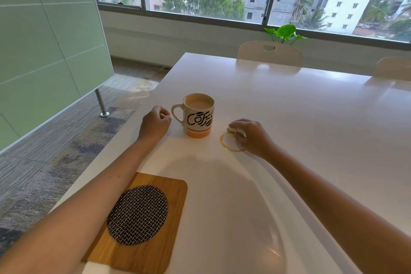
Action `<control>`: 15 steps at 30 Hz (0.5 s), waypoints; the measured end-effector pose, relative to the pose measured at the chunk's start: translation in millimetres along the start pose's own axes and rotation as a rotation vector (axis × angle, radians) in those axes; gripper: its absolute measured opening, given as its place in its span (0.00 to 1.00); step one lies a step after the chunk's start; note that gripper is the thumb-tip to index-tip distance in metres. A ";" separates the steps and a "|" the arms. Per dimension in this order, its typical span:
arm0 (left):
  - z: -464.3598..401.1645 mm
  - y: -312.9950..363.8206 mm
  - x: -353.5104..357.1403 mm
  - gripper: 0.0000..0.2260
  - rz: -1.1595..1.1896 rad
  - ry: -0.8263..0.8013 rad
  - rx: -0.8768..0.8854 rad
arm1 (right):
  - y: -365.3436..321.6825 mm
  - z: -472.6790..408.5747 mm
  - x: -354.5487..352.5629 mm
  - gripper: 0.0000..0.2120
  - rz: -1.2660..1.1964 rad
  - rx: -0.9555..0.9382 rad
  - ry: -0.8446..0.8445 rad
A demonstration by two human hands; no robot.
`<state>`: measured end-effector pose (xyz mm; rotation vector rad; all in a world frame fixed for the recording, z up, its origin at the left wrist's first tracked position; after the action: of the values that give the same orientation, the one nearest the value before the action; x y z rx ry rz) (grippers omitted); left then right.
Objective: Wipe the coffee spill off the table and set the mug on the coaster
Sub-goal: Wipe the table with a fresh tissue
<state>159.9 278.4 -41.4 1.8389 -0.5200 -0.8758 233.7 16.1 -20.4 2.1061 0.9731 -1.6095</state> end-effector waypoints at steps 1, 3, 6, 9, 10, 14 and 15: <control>1.3 0.1 0.5 0.03 -0.023 -0.004 0.026 | -3.2 -1.6 4.0 0.16 0.018 -0.025 -0.024; 3.5 0.1 1.5 0.02 -0.057 -0.014 0.063 | -7.2 -4.6 8.3 0.17 0.032 -0.059 -0.060; 4.9 -1.0 -0.1 0.02 -0.074 -0.011 0.077 | -16.1 -3.5 14.1 0.20 0.064 -0.116 -0.131; 5.6 -1.3 -1.2 0.03 -0.081 -0.006 0.073 | -33.1 8.8 13.1 0.22 0.021 -0.232 -0.169; 6.0 -0.9 -1.4 0.03 -0.082 -0.004 0.074 | -36.8 14.9 10.2 0.22 0.003 -0.266 -0.164; 8.1 1.4 -2.5 0.06 -0.088 0.002 0.091 | -27.1 37.1 -3.6 0.21 -0.067 -0.288 -0.184; 8.5 1.7 -2.4 0.06 -0.088 0.001 0.093 | -20.4 39.7 -7.2 0.21 -0.063 -0.271 -0.193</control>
<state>152.0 274.2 -41.2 1.9592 -0.4902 -0.9229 190.3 3.9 -23.2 1.7241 1.1292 -1.5756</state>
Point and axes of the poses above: each hand's wrist, its own z-axis away from the middle knuckle, its own x-axis out of the palm, y = z × x, the point moved 9 cm from there along -z, towards the middle knuckle, and after that the axes turned 14 degrees about z, right-handed, at the moved point
